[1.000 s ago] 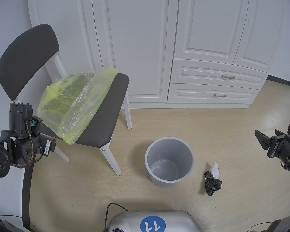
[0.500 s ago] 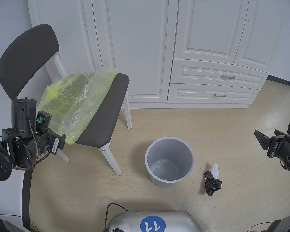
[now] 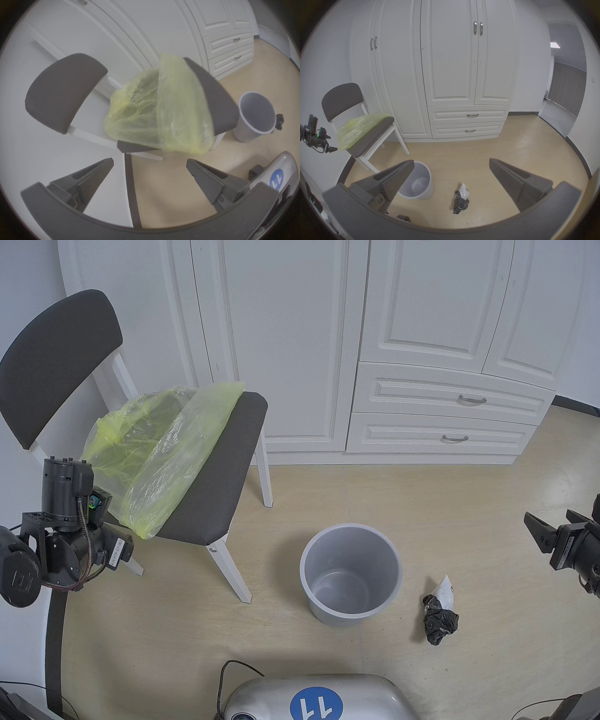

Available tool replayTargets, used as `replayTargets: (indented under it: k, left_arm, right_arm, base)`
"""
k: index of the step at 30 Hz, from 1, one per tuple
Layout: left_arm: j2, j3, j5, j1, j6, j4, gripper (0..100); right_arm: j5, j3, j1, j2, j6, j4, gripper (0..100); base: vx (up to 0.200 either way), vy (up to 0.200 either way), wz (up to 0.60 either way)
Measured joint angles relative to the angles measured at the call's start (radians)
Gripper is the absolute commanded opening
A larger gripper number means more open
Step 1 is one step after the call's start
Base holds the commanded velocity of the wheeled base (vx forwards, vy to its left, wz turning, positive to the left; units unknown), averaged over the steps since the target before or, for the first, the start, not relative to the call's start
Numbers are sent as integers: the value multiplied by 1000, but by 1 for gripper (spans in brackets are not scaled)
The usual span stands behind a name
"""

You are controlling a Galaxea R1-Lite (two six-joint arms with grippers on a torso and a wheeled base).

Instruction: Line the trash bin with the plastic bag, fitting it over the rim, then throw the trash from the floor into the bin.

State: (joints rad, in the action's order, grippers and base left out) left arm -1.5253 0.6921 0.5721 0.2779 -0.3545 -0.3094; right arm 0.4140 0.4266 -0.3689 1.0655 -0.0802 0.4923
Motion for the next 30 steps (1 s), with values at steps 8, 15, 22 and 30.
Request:
replayTargets:
  k: [8, 15, 22, 30]
  left_arm:
    - [3, -42, -6, -97, -5, 1, 100]
    - [59, -83, -13, -126, -4, 2, 100]
    - [131, -87, -13, -86, -23, 1, 100]
    - [130, -56, -7, -13, -64, -2, 100]
  right_arm:
    - [0, -4, 0, 10, 4, -3, 100]
    - [0, -5, 0, 13, 5, -7, 100]
    - [0, -5, 0, 13, 7, -5, 100]
    - [0, -3, 0, 7, 32, -2, 100]
  base:
    - [0, 0, 0]
    - [0, 0, 0]
    - [0, 0, 0]
    - [0, 0, 0]
